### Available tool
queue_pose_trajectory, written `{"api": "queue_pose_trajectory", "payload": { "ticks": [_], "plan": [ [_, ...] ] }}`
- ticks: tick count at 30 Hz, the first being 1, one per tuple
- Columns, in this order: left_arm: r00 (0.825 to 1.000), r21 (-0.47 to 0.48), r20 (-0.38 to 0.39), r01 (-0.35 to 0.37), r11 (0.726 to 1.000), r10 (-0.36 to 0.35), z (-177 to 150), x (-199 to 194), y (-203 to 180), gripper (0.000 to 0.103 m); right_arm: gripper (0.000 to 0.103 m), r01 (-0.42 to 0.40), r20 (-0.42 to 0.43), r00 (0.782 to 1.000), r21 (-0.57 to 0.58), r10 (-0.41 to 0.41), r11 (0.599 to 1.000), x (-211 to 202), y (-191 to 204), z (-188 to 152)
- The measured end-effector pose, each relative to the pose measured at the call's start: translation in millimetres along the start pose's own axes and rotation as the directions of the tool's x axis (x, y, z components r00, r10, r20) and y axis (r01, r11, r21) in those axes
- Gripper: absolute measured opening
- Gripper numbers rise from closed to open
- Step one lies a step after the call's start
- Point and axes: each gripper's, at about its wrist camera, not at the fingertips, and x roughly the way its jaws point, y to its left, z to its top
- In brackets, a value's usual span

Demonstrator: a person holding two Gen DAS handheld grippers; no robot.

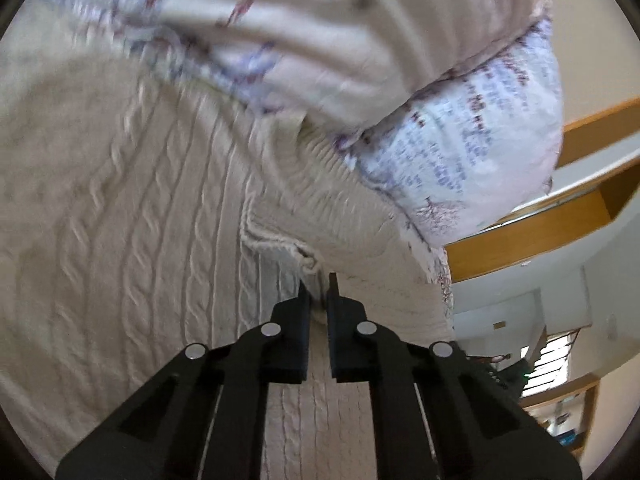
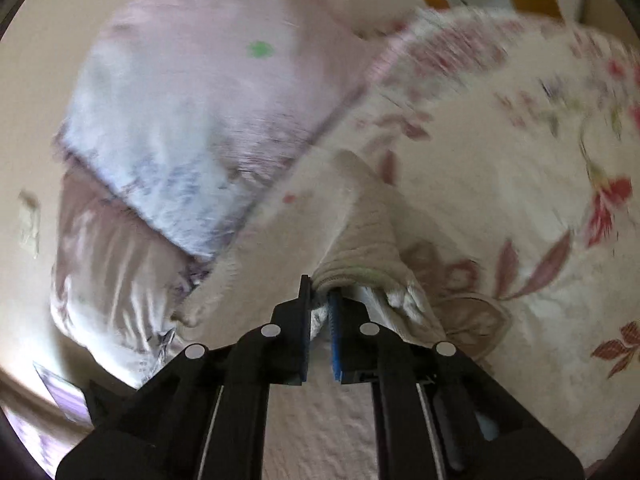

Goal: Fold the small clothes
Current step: 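Lay the held sleeve across the sweater body and release while left gripper grasps the other sleeve, then fold the held sleeve across the body with the left gripper and release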

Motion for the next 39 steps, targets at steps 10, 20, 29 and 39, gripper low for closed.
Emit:
{"api": "queue_pose_trajectory", "payload": {
  "ticks": [10,20,29,39],
  "plan": [
    [0.975,0.084,0.006,-0.221,0.972,0.221,-12,-5,10,0.013,0.012,0.222,-0.02,0.974,-0.148,-0.227,0.964,24,12,-32],
    [0.984,-0.026,0.118,-0.132,0.991,0.135,-31,-114,52,0.063,0.063,0.107,-0.001,0.994,-0.234,-0.11,0.966,5,24,-57],
    [0.905,-0.325,0.302,-0.197,0.925,0.299,-36,-209,145,0.058,0.066,-0.005,-0.062,0.998,-0.243,-0.01,0.97,10,25,-66],
    [0.841,-0.52,0.43,-0.067,0.852,0.328,-8,-234,199,0.041,0.07,-0.031,-0.073,0.997,-0.24,0.014,0.97,11,24,-67]
  ]
}}
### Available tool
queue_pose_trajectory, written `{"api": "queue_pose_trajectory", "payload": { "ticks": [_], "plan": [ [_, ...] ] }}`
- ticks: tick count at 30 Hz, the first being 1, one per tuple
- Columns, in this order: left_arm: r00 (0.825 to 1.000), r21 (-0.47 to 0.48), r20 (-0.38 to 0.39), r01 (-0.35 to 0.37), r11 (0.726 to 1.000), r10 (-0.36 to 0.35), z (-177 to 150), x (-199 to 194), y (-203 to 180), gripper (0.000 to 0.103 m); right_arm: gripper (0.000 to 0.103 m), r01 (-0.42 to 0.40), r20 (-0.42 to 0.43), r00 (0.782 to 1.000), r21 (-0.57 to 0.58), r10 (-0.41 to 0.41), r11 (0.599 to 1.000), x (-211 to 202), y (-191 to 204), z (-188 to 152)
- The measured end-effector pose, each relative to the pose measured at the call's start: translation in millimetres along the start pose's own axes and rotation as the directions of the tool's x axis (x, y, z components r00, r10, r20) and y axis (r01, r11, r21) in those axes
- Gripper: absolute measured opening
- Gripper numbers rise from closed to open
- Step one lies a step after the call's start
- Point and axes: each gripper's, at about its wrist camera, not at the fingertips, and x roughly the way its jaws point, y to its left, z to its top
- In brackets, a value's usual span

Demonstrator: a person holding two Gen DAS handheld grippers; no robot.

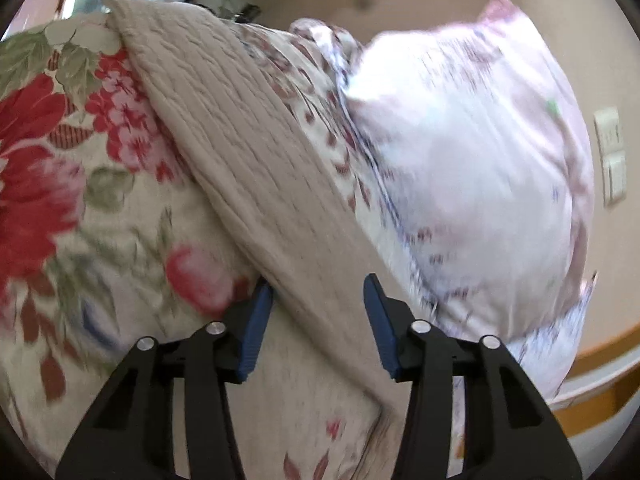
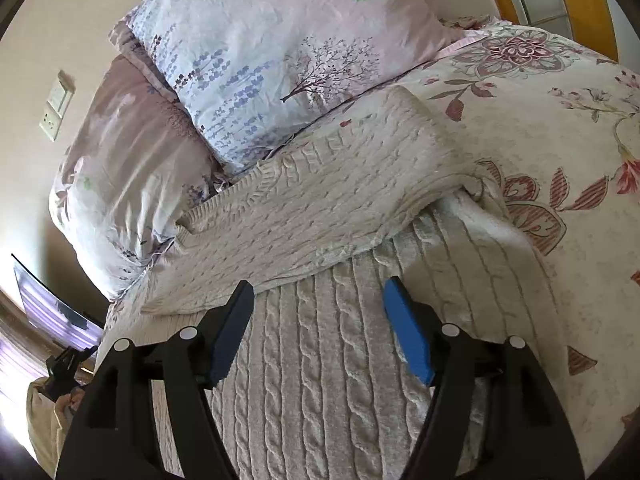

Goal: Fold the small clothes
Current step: 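Fold the held sleeve across the body with the left gripper and release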

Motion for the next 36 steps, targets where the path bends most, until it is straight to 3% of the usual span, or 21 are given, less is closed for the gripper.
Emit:
{"api": "queue_pose_trajectory", "payload": {
  "ticks": [4,8,10,12,16,21,24,28,31,34,36],
  "plan": [
    [1.0,-0.089,0.015,0.027,0.996,-0.026,11,2,13,0.027,0.071,-0.004,-0.002,1.0,-0.001,0.004,1.0,0,0,0],
    [0.998,-0.135,0.029,0.051,0.989,-0.047,16,-2,20,0.025,0.072,-0.002,0.001,1.0,0.0,0.002,1.0,0,1,0],
    [0.999,-0.129,0.033,0.042,0.991,-0.038,18,0,20,0.021,0.073,-0.005,0.001,1.0,-0.001,0.005,1.0,0,1,0],
    [0.999,-0.114,0.033,0.037,0.993,-0.034,20,2,18,0.007,0.073,-0.009,0.001,1.0,-0.001,0.009,1.0,0,1,0],
    [0.996,-0.076,0.056,0.067,0.995,-0.062,19,-4,5,0.006,0.073,-0.019,0.001,1.0,0.004,0.019,1.0,0,1,0],
    [0.979,0.048,0.034,0.199,0.979,-0.201,3,-15,-52,0.006,0.074,-0.022,0.001,1.0,0.005,0.022,1.0,0,1,0],
    [0.961,0.142,-0.032,0.277,0.95,-0.275,-24,-10,-97,0.006,0.074,-0.022,0.002,1.0,0.007,0.022,1.0,-1,1,0],
    [0.928,0.263,-0.173,0.367,0.892,-0.331,-79,13,-157,0.006,0.074,-0.03,0.005,1.0,0.013,0.03,0.999,-1,0,0],
    [0.916,0.334,-0.264,0.38,0.862,-0.302,-127,40,-186,0.006,0.074,-0.033,0.006,0.999,0.016,0.033,0.999,-1,0,0],
    [0.921,0.412,-0.319,0.347,0.843,-0.223,-173,63,-202,0.006,0.074,-0.035,0.009,0.999,0.02,0.035,0.999,-2,-1,-1],
    [0.909,0.447,-0.378,0.343,0.826,-0.173,-208,84,-209,0.006,0.074,-0.025,0.005,1.0,0.014,0.025,1.0,-2,0,0]
  ]
}}
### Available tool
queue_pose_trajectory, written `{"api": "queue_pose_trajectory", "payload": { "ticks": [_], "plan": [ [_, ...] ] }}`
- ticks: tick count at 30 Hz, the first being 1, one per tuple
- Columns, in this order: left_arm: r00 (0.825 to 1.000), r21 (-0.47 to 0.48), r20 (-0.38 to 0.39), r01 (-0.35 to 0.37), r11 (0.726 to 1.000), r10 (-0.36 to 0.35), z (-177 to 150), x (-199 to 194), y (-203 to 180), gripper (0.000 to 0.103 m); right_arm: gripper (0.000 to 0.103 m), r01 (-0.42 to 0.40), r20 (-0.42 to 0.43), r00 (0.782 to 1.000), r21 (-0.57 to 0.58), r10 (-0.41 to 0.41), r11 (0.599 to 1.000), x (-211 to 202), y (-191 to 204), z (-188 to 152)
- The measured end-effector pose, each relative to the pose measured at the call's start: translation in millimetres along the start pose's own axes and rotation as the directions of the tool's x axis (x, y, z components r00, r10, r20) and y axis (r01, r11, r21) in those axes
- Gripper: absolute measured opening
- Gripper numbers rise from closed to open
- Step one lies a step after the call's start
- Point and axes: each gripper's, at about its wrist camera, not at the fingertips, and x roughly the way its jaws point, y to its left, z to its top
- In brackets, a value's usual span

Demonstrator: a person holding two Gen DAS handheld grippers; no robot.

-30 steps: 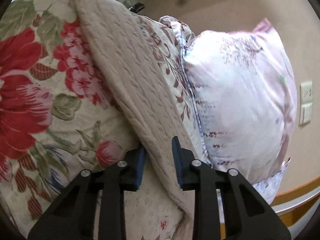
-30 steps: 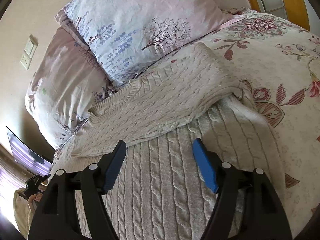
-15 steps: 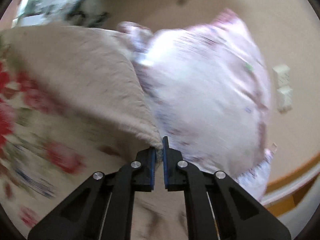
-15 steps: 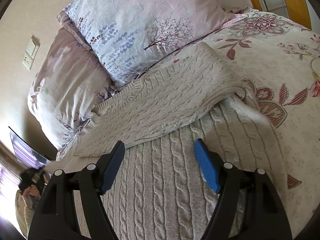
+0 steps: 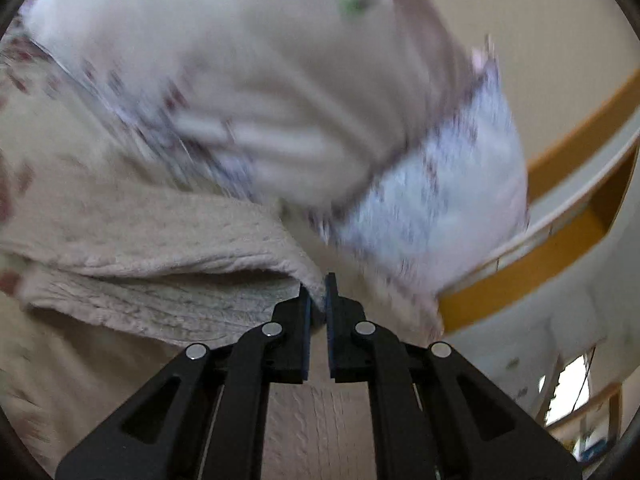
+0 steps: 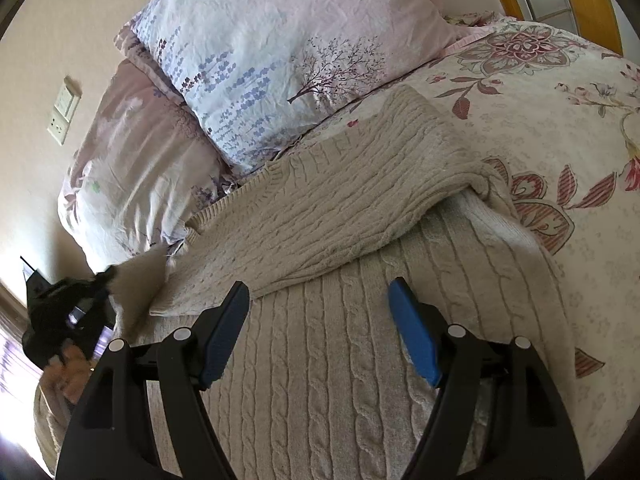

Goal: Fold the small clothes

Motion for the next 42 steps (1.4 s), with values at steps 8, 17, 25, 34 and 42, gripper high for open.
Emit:
{"api": "queue_pose_trajectory", "payload": {
  "ticks": [8,17,25,34,42],
  "plan": [
    [0.99,0.072,-0.144,0.008,0.997,0.003,-29,16,-7,0.032,0.074,0.012,-0.072,0.997,-0.203,-0.027,0.979,-7,43,8],
    [0.999,-0.081,0.005,-0.04,0.996,0.041,-20,-64,65,0.04,0.063,-0.17,-0.152,0.985,-0.745,0.084,0.646,16,194,-19],
    [0.997,-0.17,0.001,-0.081,0.982,0.082,-30,-73,101,0.041,0.044,-0.244,-0.259,0.966,-0.896,0.01,0.371,104,271,-69],
    [0.994,-0.141,0.001,-0.11,0.984,0.111,-30,-65,102,0.039,0.034,-0.101,-0.127,0.984,-0.974,-0.121,0.203,146,279,-102],
    [0.994,-0.165,-0.007,-0.104,0.981,0.105,-28,-64,105,0.036,0.008,-0.06,-0.087,0.996,-0.849,-0.027,0.525,121,261,-51]
  ]
}}
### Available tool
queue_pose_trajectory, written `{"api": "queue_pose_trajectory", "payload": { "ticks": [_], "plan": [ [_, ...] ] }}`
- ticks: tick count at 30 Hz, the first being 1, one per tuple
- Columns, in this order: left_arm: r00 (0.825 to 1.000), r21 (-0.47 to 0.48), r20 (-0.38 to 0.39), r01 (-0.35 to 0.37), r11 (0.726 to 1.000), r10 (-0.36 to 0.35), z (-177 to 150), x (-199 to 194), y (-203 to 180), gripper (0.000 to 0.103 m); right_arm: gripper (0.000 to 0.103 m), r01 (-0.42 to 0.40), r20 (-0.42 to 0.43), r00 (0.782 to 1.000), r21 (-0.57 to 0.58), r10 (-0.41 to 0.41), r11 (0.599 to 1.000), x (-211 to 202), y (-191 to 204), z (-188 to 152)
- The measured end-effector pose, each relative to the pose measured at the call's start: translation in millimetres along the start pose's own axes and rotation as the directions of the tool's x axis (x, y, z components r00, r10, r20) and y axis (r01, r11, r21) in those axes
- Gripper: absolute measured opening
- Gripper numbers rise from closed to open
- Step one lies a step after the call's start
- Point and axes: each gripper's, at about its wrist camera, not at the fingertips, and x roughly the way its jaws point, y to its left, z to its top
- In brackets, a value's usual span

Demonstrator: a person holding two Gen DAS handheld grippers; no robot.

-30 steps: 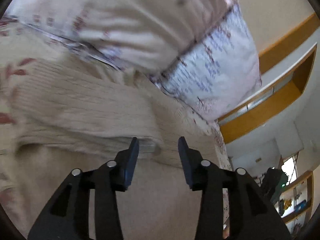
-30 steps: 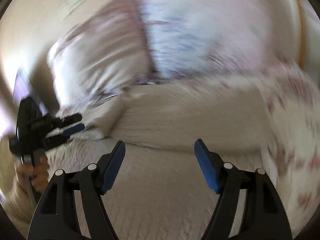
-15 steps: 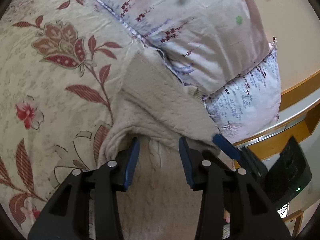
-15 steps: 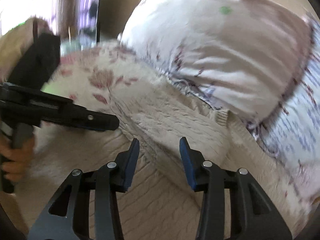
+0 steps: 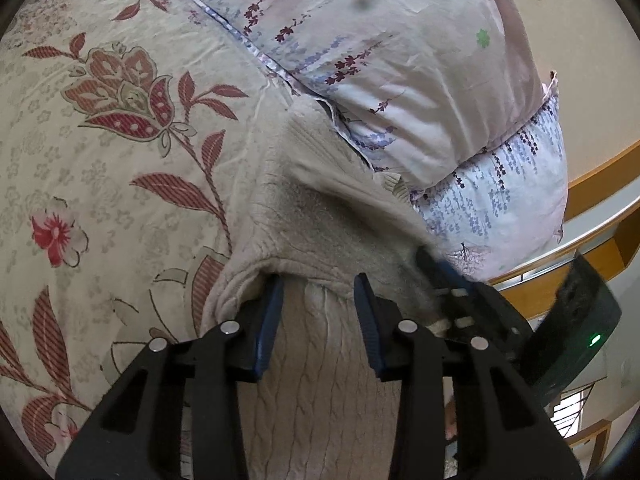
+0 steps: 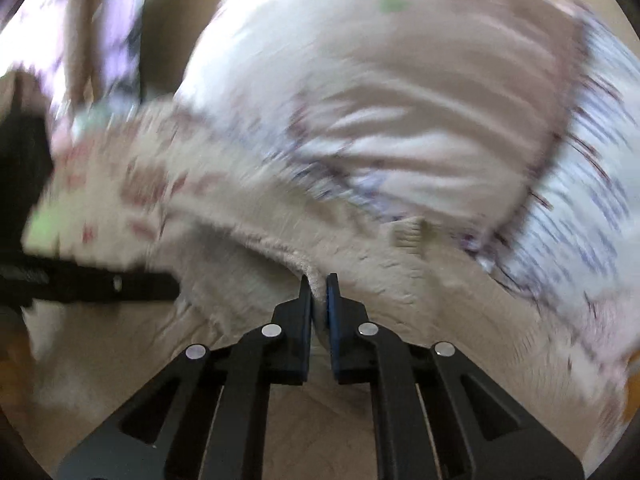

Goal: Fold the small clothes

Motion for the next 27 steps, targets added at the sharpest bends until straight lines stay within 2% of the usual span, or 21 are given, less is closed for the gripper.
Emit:
{"api": "queue_pose_trajectory", "payload": {
  "ticks": [2,3,5,6,8,10,11,12,13,14,15,17,19,20,21,22,24,27],
  "plan": [
    [1.0,-0.005,-0.001,0.001,1.0,-0.001,0,0,1,0.035,0.008,0.005,0.049,0.999,0.159,-0.013,0.987,-21,-30,-4],
    [1.0,-0.006,0.0,0.001,1.0,-0.001,0,0,1,0.035,0.008,0.0,0.077,0.997,0.291,-0.024,0.957,-37,-55,-13],
    [1.0,-0.008,0.0,0.002,1.0,-0.002,-1,0,1,0.035,0.008,-0.002,0.09,0.995,0.487,-0.048,0.873,-58,-93,-36],
    [1.0,-0.008,0.0,0.002,1.0,-0.002,-1,-1,1,0.034,0.008,-0.002,0.064,0.997,0.627,-0.049,0.779,-69,-120,-63],
    [1.0,-0.009,-0.001,0.002,1.0,-0.002,-1,0,1,0.034,0.008,0.027,-0.027,1.0,0.737,-0.011,0.676,-72,-147,-100],
    [1.0,-0.011,-0.004,0.003,1.0,-0.003,-2,-1,2,0.034,0.009,0.068,-0.102,0.995,0.784,0.021,0.616,-75,-162,-128],
    [1.0,-0.011,-0.005,0.003,1.0,-0.003,-2,-1,2,0.034,0.013,0.069,-0.113,0.993,0.81,0.039,0.583,-79,-170,-139],
    [1.0,-0.011,-0.006,0.004,1.0,-0.004,-2,-1,2,0.034,0.027,0.063,-0.109,0.993,0.829,0.051,0.556,-83,-176,-145],
    [1.0,-0.012,-0.005,0.003,1.0,-0.003,-2,-1,2,0.035,0.036,0.049,-0.091,0.994,0.85,0.055,0.525,-90,-182,-150],
    [1.0,-0.012,-0.005,0.002,1.0,-0.003,-2,-1,2,0.035,0.05,0.038,-0.064,0.997,0.864,0.034,0.502,-99,-190,-152],
    [1.0,-0.012,-0.003,0.002,1.0,-0.002,-2,-1,2,0.035,0.052,0.042,-0.055,0.998,0.864,0.011,0.503,-104,-193,-152],
    [1.0,-0.009,-0.003,0.001,1.0,-0.001,-2,-1,2,0.035,0.052,0.062,-0.053,0.998,0.849,-0.032,0.525,-111,-197,-148],
    [1.0,-0.009,-0.004,0.002,1.0,-0.002,-2,-1,2,0.035,0.052,0.06,-0.047,0.998,0.858,-0.037,0.511,-110,-201,-148],
    [1.0,-0.011,-0.005,0.002,1.0,-0.002,-2,-1,2,0.035,0.052,0.068,-0.056,0.998,0.87,-0.039,0.489,-107,-204,-150],
    [1.0,-0.012,-0.005,0.002,1.0,-0.002,-2,0,2,0.035,0.051,0.067,-0.06,0.998,0.893,-0.031,0.444,-102,-211,-154],
    [1.0,-0.014,-0.007,0.003,1.0,-0.003,-2,-1,2,0.035,0.051,0.06,-0.056,0.998,0.905,-0.021,0.421,-99,-216,-157],
    [1.0,-0.009,-0.004,0.001,1.0,-0.002,-2,0,1,0.035,0.045,0.054,-0.058,0.998,0.932,0.001,0.357,-87,-227,-165],
    [1.0,-0.012,-0.003,0.001,1.0,-0.001,-2,0,1,0.035,0.038,0.03,-0.04,0.999,0.952,0.027,0.305,-70,-237,-172]
  ]
}}
